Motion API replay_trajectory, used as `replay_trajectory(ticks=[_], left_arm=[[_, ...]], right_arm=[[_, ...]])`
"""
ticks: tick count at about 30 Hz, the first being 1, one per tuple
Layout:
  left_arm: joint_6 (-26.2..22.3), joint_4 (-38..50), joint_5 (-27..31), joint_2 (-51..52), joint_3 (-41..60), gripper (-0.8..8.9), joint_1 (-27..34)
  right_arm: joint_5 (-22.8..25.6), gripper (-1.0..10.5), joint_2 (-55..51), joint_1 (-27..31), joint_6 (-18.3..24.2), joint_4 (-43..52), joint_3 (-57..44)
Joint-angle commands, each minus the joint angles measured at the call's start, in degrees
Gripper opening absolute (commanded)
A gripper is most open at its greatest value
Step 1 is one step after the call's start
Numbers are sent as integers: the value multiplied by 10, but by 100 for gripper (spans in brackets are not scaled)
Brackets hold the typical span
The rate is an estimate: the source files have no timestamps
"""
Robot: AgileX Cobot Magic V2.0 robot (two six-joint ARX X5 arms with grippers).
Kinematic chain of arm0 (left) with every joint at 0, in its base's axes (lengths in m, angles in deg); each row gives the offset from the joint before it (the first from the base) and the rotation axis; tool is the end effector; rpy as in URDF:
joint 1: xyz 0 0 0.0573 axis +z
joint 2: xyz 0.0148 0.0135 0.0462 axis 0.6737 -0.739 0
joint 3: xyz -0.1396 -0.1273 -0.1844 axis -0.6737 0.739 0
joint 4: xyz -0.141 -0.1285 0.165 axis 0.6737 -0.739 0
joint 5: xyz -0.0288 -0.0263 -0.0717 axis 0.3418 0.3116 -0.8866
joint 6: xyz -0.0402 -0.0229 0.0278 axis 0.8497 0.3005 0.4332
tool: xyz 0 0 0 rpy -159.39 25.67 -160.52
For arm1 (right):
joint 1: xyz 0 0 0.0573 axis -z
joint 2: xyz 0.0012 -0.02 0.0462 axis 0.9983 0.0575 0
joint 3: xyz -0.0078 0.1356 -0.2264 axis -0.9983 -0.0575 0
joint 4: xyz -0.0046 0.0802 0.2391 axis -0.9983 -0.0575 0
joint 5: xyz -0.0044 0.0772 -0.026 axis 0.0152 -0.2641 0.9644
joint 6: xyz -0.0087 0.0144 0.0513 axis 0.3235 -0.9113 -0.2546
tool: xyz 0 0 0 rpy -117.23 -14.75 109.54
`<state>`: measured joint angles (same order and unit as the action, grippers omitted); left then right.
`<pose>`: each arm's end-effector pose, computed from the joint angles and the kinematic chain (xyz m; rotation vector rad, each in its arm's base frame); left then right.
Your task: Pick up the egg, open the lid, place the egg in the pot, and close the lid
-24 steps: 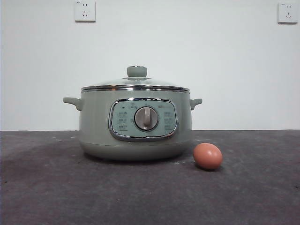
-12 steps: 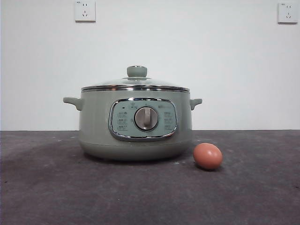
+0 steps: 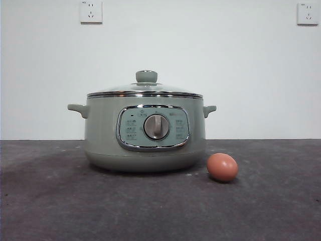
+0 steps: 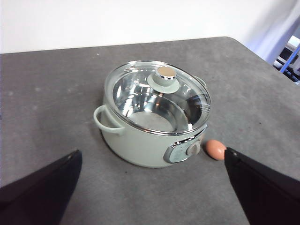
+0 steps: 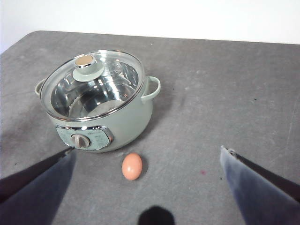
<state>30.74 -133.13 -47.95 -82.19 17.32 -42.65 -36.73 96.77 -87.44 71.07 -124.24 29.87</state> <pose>0.0905 -0.0139 0.3869 -0.0999 0.4288 -0.4772 0.0843 0.0116 0.3905 0.0132 0.4440 0.3890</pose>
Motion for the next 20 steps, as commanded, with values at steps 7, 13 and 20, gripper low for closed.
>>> replay_trajectory(ticks=[7,13,20], left_arm=[[0,89,-37,-90,-11,745,-36],[-21,112,-28,-216,-78,745,-87],[-50,129,-7,-392,-203,745,-147]], right_arm=[[-26,631,35,-1,-4,3,2],[-29,631,61,-1,-4,3,2],[-30,631,86,-1,-4,3,2]])
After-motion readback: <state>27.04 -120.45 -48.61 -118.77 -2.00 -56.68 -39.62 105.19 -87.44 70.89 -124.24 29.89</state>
